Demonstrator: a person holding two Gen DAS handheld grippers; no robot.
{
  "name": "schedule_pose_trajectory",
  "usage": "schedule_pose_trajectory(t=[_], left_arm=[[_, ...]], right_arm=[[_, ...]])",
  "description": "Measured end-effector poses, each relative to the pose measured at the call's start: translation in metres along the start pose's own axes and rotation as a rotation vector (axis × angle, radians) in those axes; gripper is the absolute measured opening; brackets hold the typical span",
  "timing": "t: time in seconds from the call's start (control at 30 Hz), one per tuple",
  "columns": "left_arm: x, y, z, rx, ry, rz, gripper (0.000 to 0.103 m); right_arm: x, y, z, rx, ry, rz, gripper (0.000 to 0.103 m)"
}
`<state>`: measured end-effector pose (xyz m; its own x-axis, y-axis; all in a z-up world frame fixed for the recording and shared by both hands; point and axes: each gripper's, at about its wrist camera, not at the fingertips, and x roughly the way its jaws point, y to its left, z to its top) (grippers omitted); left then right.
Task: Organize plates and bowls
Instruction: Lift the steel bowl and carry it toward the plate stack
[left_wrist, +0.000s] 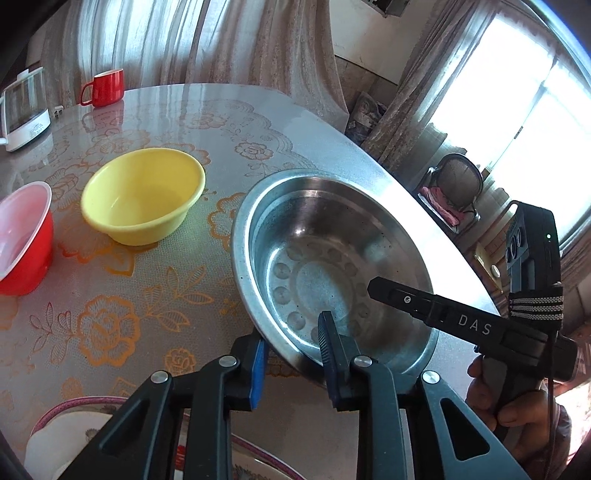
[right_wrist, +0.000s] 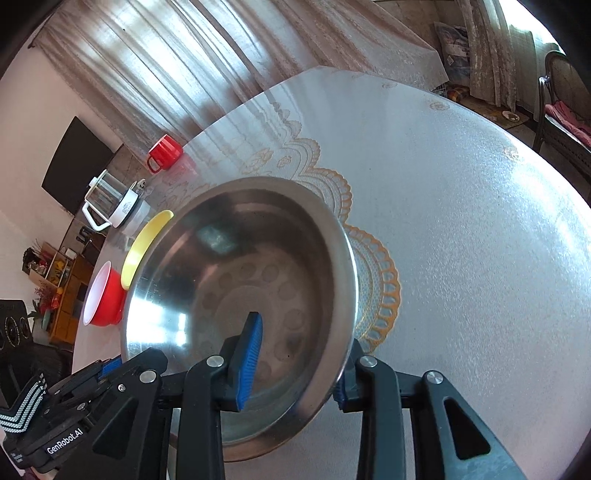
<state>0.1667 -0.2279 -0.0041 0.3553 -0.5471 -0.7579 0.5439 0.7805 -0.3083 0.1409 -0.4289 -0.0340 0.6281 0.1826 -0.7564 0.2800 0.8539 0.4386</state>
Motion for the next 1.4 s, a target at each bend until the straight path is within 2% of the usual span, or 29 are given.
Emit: schedule_pose_trajectory(t=[0.6,1.4], left_arm=[[-0.036,-0.015,-0.024,0.086,-0.11,0.038,0.026],[-0.062,-0.028,-0.04,0.131,-0.15,-0.024,0.026]], right_arm=[[-0.018,-0.005,-0.033,0.053,0.012,0.034,0.034],[-0.04,-0.009,-0.06,0.075,0.007,0.077,0.033]])
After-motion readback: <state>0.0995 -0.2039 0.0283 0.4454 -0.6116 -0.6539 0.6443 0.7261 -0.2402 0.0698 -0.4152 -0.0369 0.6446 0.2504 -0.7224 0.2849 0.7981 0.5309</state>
